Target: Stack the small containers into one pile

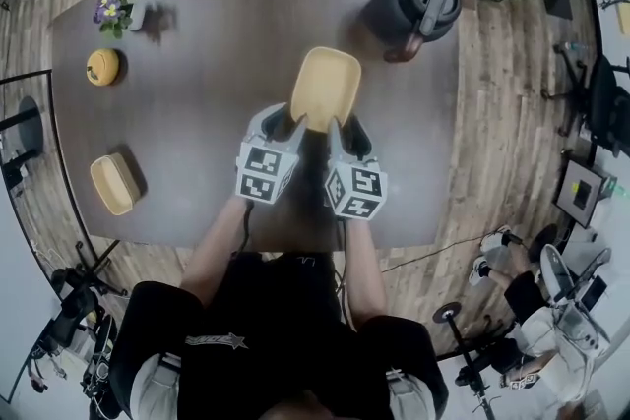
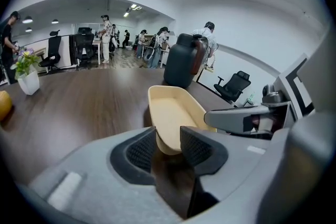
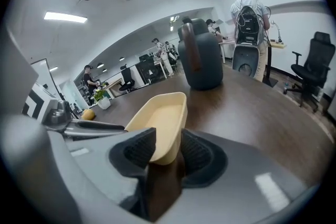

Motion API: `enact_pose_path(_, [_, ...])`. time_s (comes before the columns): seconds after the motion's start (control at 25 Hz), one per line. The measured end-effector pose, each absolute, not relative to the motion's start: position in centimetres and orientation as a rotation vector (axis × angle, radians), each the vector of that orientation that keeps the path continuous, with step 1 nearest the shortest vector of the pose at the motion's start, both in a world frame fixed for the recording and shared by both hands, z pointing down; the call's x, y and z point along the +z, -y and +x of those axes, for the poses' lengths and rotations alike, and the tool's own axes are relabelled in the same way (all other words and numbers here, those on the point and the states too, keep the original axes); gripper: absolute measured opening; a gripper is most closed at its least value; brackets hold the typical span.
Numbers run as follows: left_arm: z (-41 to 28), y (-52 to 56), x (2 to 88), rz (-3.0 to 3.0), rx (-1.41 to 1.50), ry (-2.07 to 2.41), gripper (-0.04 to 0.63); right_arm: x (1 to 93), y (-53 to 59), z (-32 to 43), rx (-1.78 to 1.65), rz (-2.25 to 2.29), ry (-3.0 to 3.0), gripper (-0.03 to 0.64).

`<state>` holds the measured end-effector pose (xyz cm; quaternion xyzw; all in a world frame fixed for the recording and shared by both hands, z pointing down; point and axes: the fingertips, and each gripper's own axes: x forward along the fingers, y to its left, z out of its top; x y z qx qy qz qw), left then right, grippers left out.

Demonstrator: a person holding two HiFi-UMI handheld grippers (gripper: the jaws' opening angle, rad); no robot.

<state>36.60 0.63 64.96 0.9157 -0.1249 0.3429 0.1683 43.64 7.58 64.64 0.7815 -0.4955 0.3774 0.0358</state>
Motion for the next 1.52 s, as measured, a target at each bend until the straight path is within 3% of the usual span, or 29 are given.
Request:
enact_pose_path(0.12, [36.5,-0.3,65.3,2.611,0.988,0.365,0.110,65.1,-7.5,43.7,1.152,2.388,1.508,0.086])
enact_pose_path(1.0, [30.6,1.1,57.1,2.667,0.842,0.669,0.086,57.0,-5.3,38.8,0.949,2.296,1.768,0.083])
enact_pose_path(1.52, [14.2,3.6,51.6,2.615,0.769,0.928,0.084,51.8,-0.9,23.7,0.844,2.135,1.994,0.083])
